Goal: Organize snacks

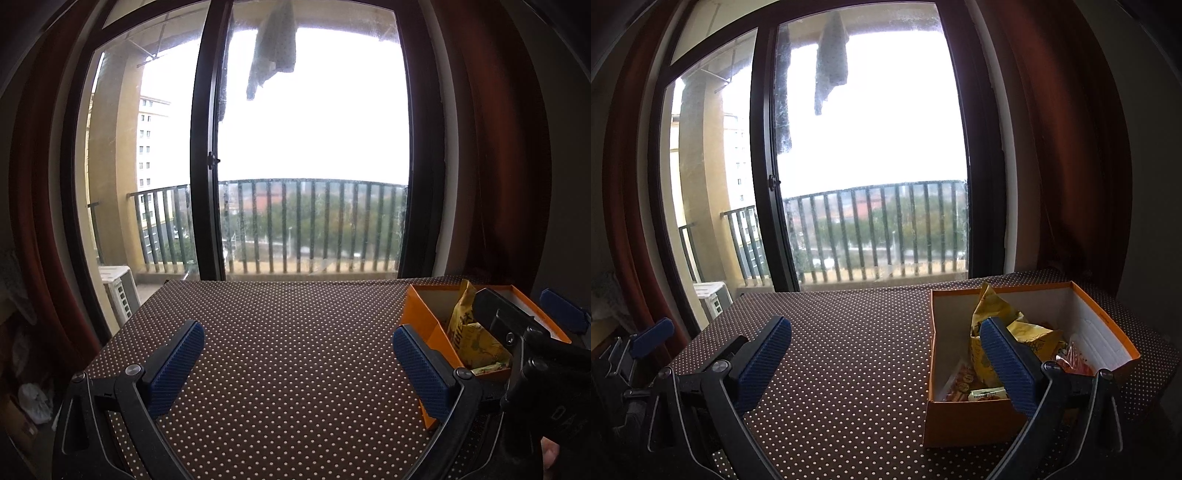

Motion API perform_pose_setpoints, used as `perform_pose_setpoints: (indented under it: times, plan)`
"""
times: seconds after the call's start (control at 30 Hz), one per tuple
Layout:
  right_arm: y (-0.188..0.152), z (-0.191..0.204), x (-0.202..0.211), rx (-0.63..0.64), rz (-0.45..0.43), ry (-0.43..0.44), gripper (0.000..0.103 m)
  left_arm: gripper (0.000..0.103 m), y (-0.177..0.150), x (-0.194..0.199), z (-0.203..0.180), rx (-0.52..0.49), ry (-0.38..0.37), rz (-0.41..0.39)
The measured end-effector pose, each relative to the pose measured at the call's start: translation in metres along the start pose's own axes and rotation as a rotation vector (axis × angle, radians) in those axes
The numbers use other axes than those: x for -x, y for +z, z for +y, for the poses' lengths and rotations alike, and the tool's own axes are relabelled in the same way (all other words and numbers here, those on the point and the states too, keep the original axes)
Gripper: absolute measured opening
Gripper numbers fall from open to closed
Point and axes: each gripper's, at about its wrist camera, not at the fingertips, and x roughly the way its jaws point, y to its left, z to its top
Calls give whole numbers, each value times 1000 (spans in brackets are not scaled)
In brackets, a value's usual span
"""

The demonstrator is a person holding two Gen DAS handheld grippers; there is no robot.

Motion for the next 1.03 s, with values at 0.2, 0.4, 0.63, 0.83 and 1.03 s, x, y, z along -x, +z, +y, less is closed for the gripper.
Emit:
perform_pose_setpoints:
  times: [0.2, 0.4, 0.63, 0.83, 1.03]
  plan:
    - [0, -2, -9, -6, -1, -7, 103, 102, -2, -9, 2, -1, -15, 5]
    - [-5, -7, -10, -21, 15, -14, 103, 102, -7, -5, -1, -12, -17, 19]
    - [-7, -10, -2, -34, 19, -14, 103, 102, -9, 0, -3, 3, -14, 43]
    - [-11, -16, -2, -52, 37, -6, 103, 102, -10, 1, -5, 7, -13, 62]
    - [-13, -21, -2, -70, 46, -5, 103, 102, -10, 2, -6, 0, -15, 60]
